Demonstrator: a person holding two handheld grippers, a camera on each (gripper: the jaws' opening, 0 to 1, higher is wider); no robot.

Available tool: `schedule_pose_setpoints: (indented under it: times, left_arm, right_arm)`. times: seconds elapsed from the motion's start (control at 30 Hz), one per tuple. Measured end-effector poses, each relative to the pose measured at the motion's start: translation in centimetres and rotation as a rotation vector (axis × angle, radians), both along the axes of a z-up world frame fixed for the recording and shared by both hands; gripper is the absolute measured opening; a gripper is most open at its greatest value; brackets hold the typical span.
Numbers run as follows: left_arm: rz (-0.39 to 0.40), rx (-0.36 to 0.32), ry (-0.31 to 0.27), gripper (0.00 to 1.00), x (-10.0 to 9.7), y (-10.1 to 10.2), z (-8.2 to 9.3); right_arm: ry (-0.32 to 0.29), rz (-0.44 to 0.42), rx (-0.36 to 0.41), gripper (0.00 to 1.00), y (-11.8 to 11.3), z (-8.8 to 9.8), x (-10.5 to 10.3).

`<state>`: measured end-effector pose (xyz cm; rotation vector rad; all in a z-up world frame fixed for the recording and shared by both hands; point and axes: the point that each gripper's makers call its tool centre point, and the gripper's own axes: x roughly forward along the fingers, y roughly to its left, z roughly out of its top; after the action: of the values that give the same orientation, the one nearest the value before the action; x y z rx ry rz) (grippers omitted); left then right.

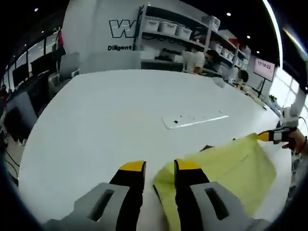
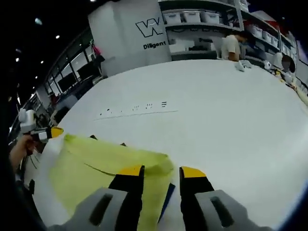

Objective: Fold the garment on the visible template until the final outline fits inside the template.

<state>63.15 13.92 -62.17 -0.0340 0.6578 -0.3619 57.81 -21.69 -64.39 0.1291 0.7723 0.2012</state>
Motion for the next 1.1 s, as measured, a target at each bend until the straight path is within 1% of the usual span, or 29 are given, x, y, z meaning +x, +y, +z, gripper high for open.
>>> schedule_pose_setpoints:
  times: [0.07, 0.13, 0.2, 0.23, 0.3, 0.33, 0.37, 0.4, 0.43, 0.47, 0.53, 0.6, 0.63, 0.67, 0.7, 0.73, 0.77, 0.8, 0.87, 0.97, 1.0, 1.1]
  left_arm:
    - [-0.012, 0.003, -0.003, 0.29, -0.4, 0.1, 0.1]
    - [-0.032, 0.031, 0.002, 0.31, -1.2, 0.3, 0.1]
    - [-0.062, 0.045, 0.011, 0.31, -1.8, 0.1, 0.0]
    - [-0.102, 0.077, 0.009, 0.3, -2.2, -0.1, -0.2]
    - [-0.142, 0.113, -0.001, 0.31, -2.5, -0.1, -0.2]
    - [-0.184, 0.138, -0.007, 0.31, -2.9, -0.3, -0.4]
    - [-0.209, 0.143, 0.002, 0.32, -3.2, -0.4, -0.7]
    - [-0.223, 0.164, 0.031, 0.34, -3.5, -0.3, -1.6]
    - [-0.237, 0.181, 0.03, 0.34, -3.4, -0.3, -2.0]
    - [-0.237, 0.189, 0.029, 0.35, -3.3, -0.4, -2.4]
    - [-0.235, 0.183, 0.032, 0.35, -2.8, -0.8, -3.0]
    - [-0.218, 0.162, 0.009, 0.36, -1.2, -1.1, -3.4]
    - [-0.212, 0.158, 0.007, 0.37, -1.0, -1.1, -3.4]
    - [-0.193, 0.149, 0.007, 0.37, -0.7, -1.1, -3.5]
    - [-0.157, 0.136, 0.0, 0.36, -0.1, -1.0, -3.5]
    - [-0.069, 0.106, -0.006, 0.35, 1.2, -0.4, -3.6]
    - [-0.063, 0.1, -0.009, 0.35, 1.4, -0.4, -3.6]
    - [-0.03, 0.087, -0.002, 0.35, 1.7, -0.1, -3.6]
    - [-0.041, 0.093, -0.016, 0.36, 1.9, 0.0, -3.3]
    - [-0.033, 0.101, -0.018, 0.36, 1.6, 0.3, -2.8]
    - [-0.036, 0.102, -0.015, 0.34, 1.4, 0.4, -2.6]
    - [-0.045, 0.102, 0.002, 0.34, 0.5, 0.7, -2.2]
  right_arm:
    - [0.004, 0.003, 0.0, 0.28, 0.1, 0.0, -0.1]
    - [0.008, 0.016, -0.002, 0.32, 0.5, 0.1, -0.3]
    - [0.007, 0.047, -0.033, 0.34, 0.5, 0.0, -0.4]
    - [0.021, 0.08, -0.099, 0.34, 0.1, -0.5, -0.6]
    - [0.027, 0.106, -0.142, 0.33, -0.1, -0.9, -0.7]
    - [0.026, 0.107, -0.145, 0.34, 0.2, -0.8, -1.2]
    - [0.026, 0.111, -0.141, 0.34, 0.3, -0.9, -1.2]
    - [0.037, 0.113, -0.139, 0.36, 0.3, -1.2, -1.5]
    - [0.045, 0.111, -0.142, 0.37, 0.2, -1.5, -1.4]
    - [0.049, 0.111, -0.143, 0.37, 0.2, -1.7, -1.4]
    - [0.043, 0.1, -0.133, 0.37, 0.1, -1.7, -1.1]
    - [0.044, 0.089, -0.123, 0.38, 0.2, -1.9, -0.9]
    - [0.043, 0.087, -0.123, 0.39, 0.2, -2.0, -0.9]
    - [0.04, 0.069, -0.127, 0.39, 0.0, -2.1, -0.6]
    - [0.027, 0.034, -0.118, 0.39, -0.4, -1.9, -0.2]
    - [0.022, 0.01, -0.101, 0.39, -0.5, -1.9, 0.1]
    - [0.021, -0.007, -0.089, 0.39, -0.5, -1.8, 0.2]
    - [0.009, -0.043, -0.071, 0.39, -0.9, -1.6, 0.7]
    - [0.0, -0.064, -0.084, 0.38, -1.5, -1.3, 1.0]
    - [0.001, -0.059, -0.075, 0.37, -1.3, -0.9, 0.8]
    - [0.004, -0.055, -0.069, 0.37, -1.5, -0.9, 1.2]
    - [0.008, -0.034, -0.049, 0.37, -1.0, -0.7, 1.1]
